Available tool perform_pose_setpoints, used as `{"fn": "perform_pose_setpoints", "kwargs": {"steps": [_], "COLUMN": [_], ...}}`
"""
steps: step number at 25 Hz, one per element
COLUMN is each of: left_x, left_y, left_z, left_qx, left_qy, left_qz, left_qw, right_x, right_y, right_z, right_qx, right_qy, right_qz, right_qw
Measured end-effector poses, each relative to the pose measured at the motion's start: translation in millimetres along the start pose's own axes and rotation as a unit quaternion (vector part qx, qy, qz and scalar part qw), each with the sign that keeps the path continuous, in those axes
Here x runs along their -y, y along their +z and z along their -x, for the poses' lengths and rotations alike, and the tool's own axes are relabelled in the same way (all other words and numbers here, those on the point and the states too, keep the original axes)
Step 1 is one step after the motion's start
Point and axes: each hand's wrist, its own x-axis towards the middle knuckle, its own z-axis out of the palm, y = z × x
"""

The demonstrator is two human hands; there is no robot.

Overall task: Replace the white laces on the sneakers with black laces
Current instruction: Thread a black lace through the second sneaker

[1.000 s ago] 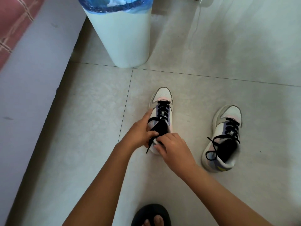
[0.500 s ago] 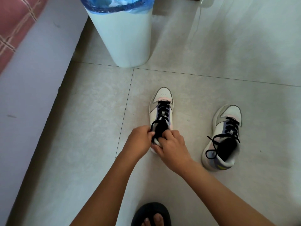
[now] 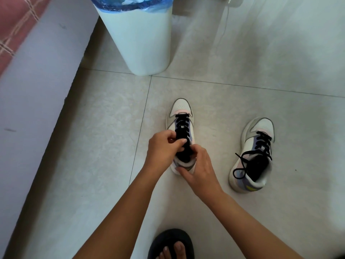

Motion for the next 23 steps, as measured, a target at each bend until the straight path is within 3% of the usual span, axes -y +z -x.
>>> {"fn": "perform_pose_setpoints", "kwargs": {"steps": [3,6,8,11,13,15,17,20,23], "left_x": [19,25,14,15,12,6,5,10,19], "left_y": [13,17,15,9,-2,-17,-25,-14,-1], "left_z": [2,-1,2,0,4,7,2,1,7], "left_qx": [0.008,-0.002,0.058,0.182,0.222,0.181,0.078,0.062,0.036], "left_qy": [0.176,0.342,0.289,0.187,0.181,0.162,0.159,0.11,0.027], "left_qz": [-0.141,-0.344,-0.435,-0.474,-0.42,-0.34,-0.27,-0.257,-0.249], "left_qw": [0.974,0.874,0.851,0.841,0.861,0.908,0.946,0.958,0.967], "right_x": [1,1,1,-2,-7,-13,-13,-8,-9], "right_y": [-4,-8,-12,-12,-10,-9,-7,-9,-12], "right_z": [0,0,-4,-14,-17,-18,-18,-15,-15], "right_qx": [-0.014,0.005,0.015,-0.031,-0.043,-0.036,-0.015,0.028,0.085], "right_qy": [-0.021,-0.056,-0.056,-0.106,-0.194,-0.259,-0.247,-0.194,-0.161], "right_qz": [-0.024,0.002,-0.006,0.063,0.134,0.202,0.238,0.253,0.177], "right_qw": [0.999,0.998,0.998,0.992,0.971,0.944,0.939,0.947,0.967]}}
